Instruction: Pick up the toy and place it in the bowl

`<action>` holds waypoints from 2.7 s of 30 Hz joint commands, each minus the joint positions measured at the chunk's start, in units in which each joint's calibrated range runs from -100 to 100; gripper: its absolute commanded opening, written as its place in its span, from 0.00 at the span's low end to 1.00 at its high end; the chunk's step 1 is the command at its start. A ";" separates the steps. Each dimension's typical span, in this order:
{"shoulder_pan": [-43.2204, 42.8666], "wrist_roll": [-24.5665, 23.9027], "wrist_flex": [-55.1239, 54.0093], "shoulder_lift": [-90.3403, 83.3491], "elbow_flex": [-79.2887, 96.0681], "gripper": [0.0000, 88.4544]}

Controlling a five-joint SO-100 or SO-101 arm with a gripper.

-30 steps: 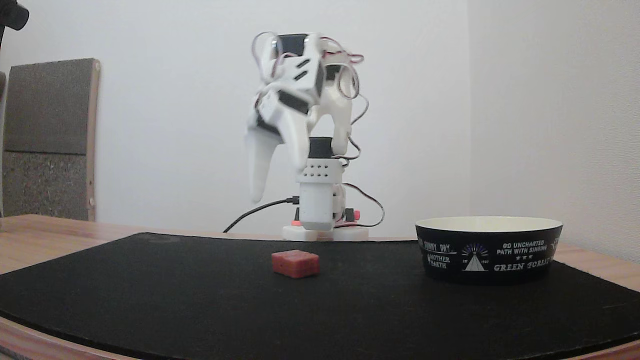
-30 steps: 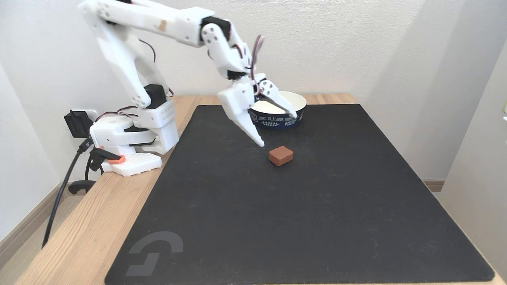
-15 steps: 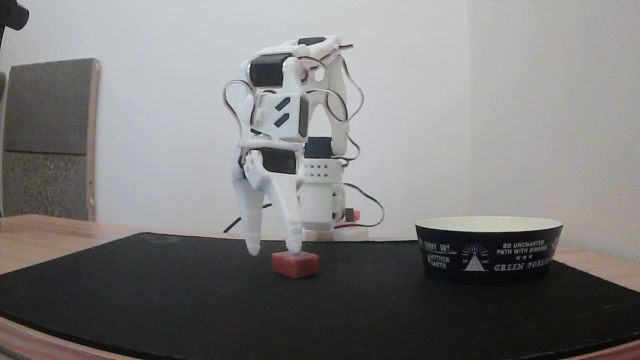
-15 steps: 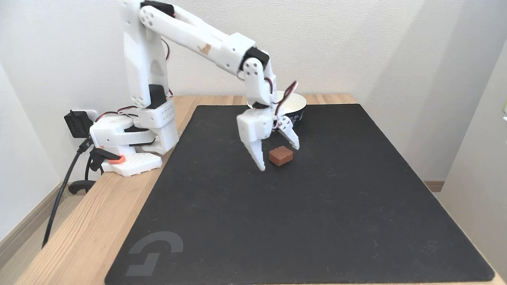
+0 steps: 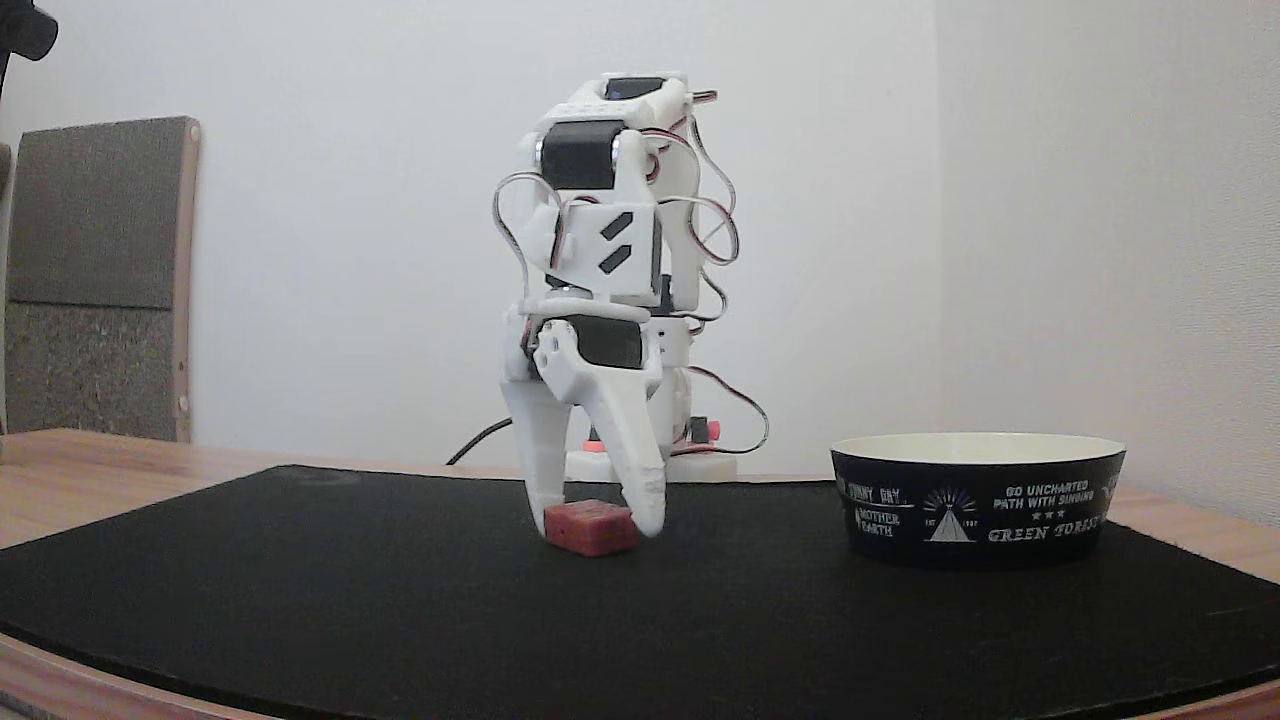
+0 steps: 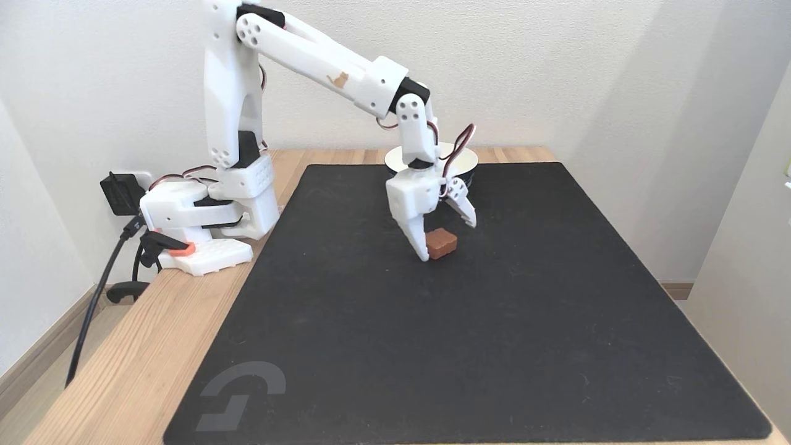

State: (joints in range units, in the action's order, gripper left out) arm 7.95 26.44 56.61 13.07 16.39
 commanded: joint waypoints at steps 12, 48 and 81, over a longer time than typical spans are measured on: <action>-1.05 -0.23 -0.64 2.14 -1.02 0.12; -34.92 -22.99 -14.61 -27.20 16.10 0.11; -12.26 -25.29 -11.73 -103.40 80.27 0.04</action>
State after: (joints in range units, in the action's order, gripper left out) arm -4.70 3.11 42.85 -81.52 91.50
